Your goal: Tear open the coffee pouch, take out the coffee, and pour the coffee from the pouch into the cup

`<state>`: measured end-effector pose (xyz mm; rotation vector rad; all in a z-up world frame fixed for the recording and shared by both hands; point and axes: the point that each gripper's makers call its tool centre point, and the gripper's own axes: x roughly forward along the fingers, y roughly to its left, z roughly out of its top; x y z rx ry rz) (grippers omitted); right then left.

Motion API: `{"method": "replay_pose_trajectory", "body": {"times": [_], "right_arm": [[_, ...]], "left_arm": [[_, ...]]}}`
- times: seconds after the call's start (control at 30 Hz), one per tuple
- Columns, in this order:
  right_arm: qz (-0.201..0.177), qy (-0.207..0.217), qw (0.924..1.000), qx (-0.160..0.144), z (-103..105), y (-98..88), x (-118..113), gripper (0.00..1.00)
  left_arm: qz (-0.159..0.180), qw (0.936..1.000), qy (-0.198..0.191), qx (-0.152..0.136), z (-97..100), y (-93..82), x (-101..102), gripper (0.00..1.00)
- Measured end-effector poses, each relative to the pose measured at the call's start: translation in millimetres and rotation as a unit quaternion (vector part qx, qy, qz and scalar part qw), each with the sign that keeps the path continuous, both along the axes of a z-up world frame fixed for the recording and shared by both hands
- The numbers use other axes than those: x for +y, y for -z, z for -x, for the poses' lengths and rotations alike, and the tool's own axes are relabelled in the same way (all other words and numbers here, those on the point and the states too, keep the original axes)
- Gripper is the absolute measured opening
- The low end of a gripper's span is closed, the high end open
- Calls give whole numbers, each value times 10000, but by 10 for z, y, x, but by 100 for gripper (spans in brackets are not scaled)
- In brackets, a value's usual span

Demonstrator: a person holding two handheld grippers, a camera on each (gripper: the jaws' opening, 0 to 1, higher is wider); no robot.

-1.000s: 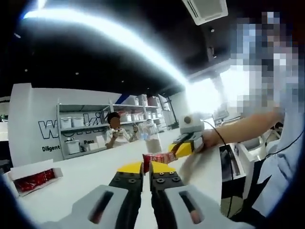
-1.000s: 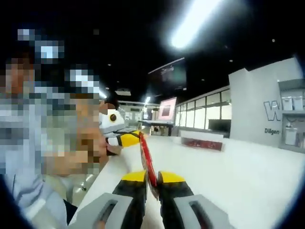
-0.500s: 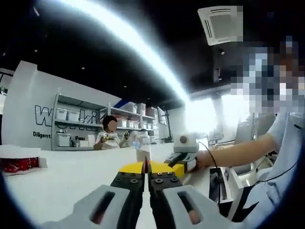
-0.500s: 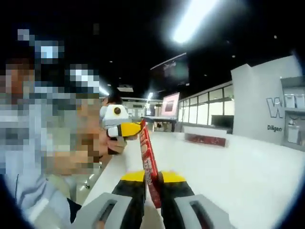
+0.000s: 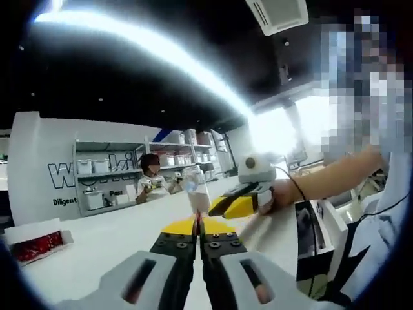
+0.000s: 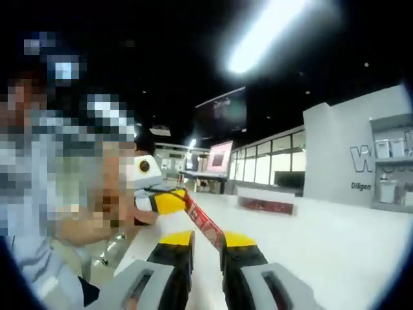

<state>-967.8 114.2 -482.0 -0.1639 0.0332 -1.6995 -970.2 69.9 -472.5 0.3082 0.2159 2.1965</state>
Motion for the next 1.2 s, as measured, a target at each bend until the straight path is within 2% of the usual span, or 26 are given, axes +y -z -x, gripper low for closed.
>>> {"method": "replay_pose_trajectory", "body": {"times": [0.07,0.17,0.27,0.5,0.67,0.8,0.83,0.9,1.0,1.1,1.2], "right_arm": [[304,-98,9995,54,-68,-127,-17,16],[457,-179,9987,161,-147,-196,-38,16],[780,-269,9965,149,-211,-310,-45,13],[781,-288,9965,104,-278,-301,-160,11],[598,-264,9975,267,-329,-242,-252,10],[543,-126,9981,260,-263,-217,-214,3],[538,40,9983,207,-192,-211,-192,3],[555,113,9984,25,-143,-210,-165,3],[629,-2,9980,52,-158,-236,-158,3],[383,-59,9992,112,-173,-156,-218,5],[294,-134,9993,205,-209,-130,-246,7]], "left_arm": [[40,10000,75,-34,-12,17,34,5],[135,9997,176,-31,-37,46,93,5],[165,9996,233,-26,-45,52,120,5],[352,9990,258,6,-62,103,204,5],[412,9987,302,22,-70,117,262,5],[396,9988,284,34,-61,112,244,5],[379,9989,291,33,-61,107,240,5],[364,9989,303,22,-64,105,239,5],[373,9989,294,14,-55,109,235,5],[376,9988,297,30,-59,107,240,5],[385,9988,297,62,-58,103,242,5]]}}
